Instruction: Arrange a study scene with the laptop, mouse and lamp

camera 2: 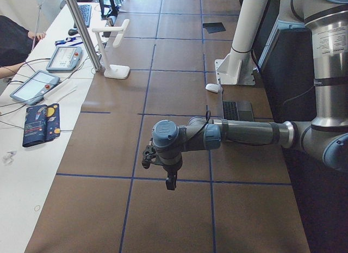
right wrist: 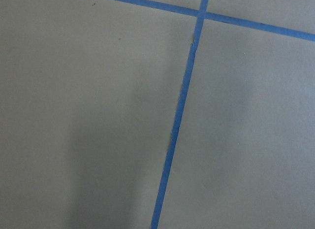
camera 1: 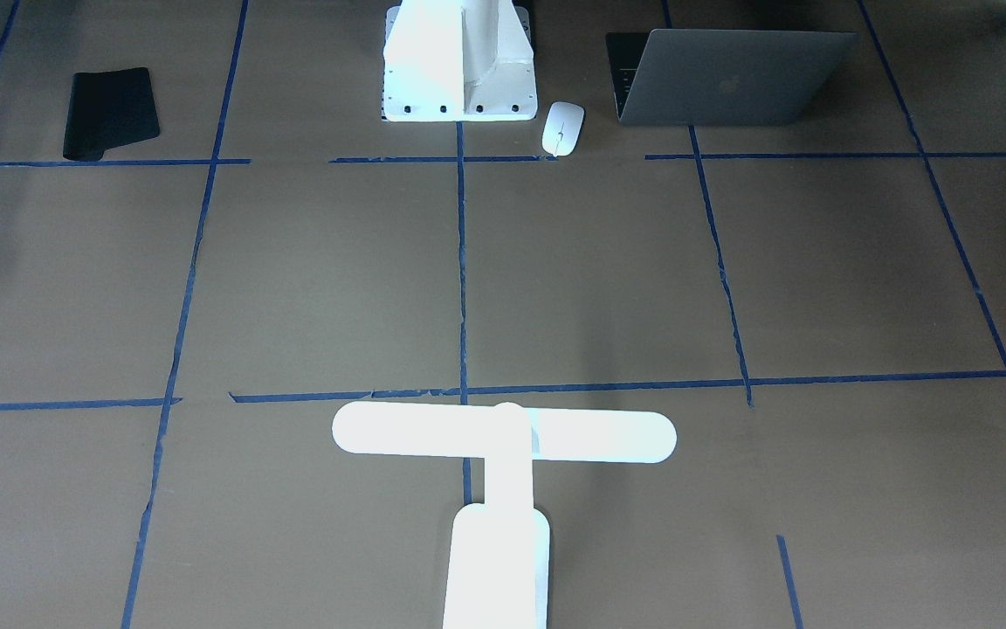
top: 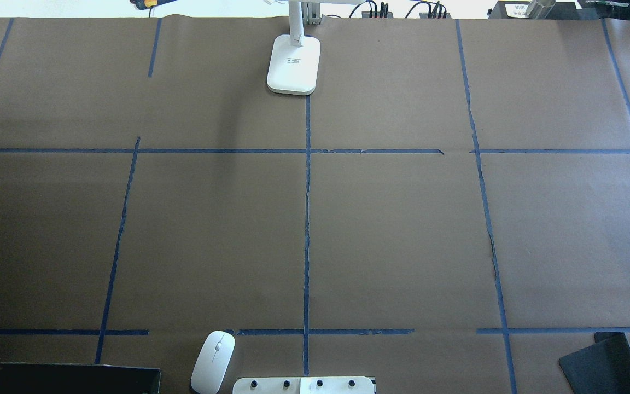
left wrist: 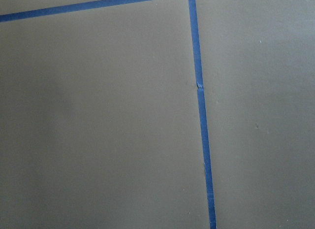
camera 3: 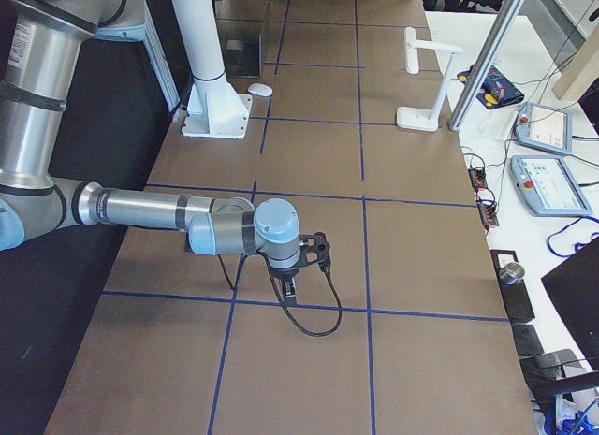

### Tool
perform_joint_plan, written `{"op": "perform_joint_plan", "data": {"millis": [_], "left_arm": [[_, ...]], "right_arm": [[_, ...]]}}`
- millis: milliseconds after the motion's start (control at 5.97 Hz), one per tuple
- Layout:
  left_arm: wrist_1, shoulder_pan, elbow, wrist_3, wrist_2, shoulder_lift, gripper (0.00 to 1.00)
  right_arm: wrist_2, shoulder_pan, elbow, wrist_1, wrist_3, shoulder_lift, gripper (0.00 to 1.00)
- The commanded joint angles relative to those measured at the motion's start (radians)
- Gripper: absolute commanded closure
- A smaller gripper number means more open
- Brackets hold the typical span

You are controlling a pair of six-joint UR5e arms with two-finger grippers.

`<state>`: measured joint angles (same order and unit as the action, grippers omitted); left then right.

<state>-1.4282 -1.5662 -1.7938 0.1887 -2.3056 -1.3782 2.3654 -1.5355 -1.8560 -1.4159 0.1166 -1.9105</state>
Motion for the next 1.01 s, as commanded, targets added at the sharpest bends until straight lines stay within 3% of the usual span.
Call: {"op": "perform_joint_plan", "data": {"millis": [0, 503, 838], "left_arm": [[-0.003, 0.002, 0.001, 0.001, 0.002, -0.001, 0.0], [-0.015, 0.005, 0.01, -0.006, 0.005, -0.024, 0.0], [-0.102, 0.009, 0.01, -0.006, 0.002, -0.096, 0.0]], "right_arm": [[0.0, 0.0, 0.0, 0.0, -0.002, 0.001, 0.0], [0.0, 0.0, 0.0, 0.0, -0.002, 0.004, 0.0], [0.0, 0.0, -0.006, 0.005, -0.026, 0.004, 0.0]]}}
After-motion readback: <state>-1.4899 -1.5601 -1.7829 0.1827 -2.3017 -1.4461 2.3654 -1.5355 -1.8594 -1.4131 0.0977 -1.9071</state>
